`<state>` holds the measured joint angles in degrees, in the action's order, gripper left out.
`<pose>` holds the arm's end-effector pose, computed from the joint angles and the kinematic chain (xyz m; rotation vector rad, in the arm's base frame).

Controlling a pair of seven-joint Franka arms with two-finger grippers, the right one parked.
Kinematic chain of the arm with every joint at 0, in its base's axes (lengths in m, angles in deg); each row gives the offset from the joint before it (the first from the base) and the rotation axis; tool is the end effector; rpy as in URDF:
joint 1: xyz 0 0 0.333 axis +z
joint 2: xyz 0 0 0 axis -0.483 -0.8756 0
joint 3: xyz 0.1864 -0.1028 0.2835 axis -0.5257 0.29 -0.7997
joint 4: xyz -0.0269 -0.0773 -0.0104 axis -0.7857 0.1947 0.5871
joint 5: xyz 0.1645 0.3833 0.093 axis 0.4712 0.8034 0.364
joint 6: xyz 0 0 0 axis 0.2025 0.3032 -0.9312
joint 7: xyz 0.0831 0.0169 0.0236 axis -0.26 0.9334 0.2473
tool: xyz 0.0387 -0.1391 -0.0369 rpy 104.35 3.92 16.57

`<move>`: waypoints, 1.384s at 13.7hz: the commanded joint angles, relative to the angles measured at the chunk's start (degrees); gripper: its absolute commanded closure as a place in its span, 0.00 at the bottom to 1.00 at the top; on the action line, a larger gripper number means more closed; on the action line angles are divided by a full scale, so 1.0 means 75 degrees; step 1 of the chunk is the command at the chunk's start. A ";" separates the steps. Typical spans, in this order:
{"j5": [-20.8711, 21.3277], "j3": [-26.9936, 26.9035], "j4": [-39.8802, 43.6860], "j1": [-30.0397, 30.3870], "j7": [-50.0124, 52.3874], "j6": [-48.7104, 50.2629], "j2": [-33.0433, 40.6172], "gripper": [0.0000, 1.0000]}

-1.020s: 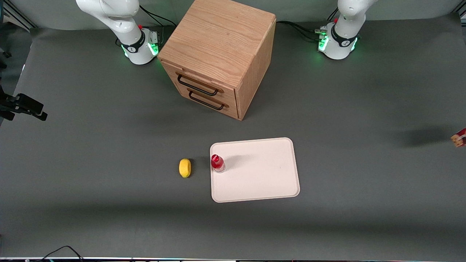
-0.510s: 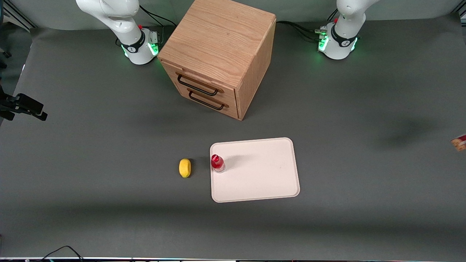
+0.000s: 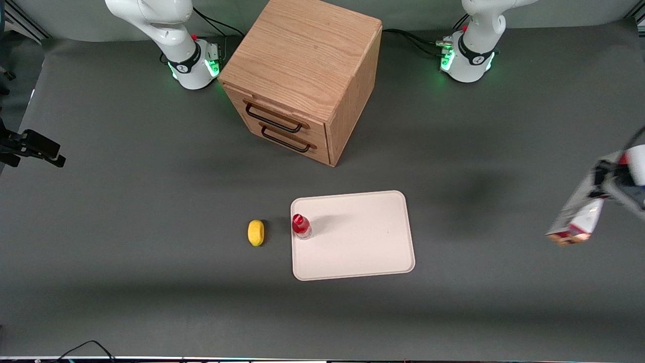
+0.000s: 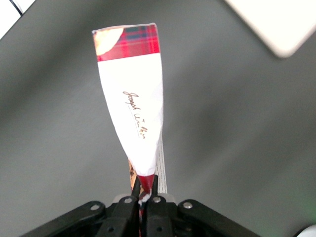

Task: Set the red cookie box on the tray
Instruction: 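Carry the held cookie box over the white tray with the left gripper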

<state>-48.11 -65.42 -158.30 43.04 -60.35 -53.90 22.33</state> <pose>0.6756 0.0375 0.5093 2.9278 -1.0235 -0.0422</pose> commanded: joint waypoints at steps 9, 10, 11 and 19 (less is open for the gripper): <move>0.1436 0.3206 0.0009 -0.1053 0.9873 -0.1629 -0.1618 1.00; 0.1799 0.3206 0.0008 -0.1358 1.0343 -0.1888 -0.1887 1.00; 0.2221 0.3206 0.0020 -0.1535 1.0765 -0.2169 -0.2157 1.00; 0.3560 0.3020 -0.0214 -0.1900 1.1379 -0.3635 -0.3635 1.00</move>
<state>-23.23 -41.83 -159.55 29.30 23.60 -79.37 -4.60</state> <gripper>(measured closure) 0.960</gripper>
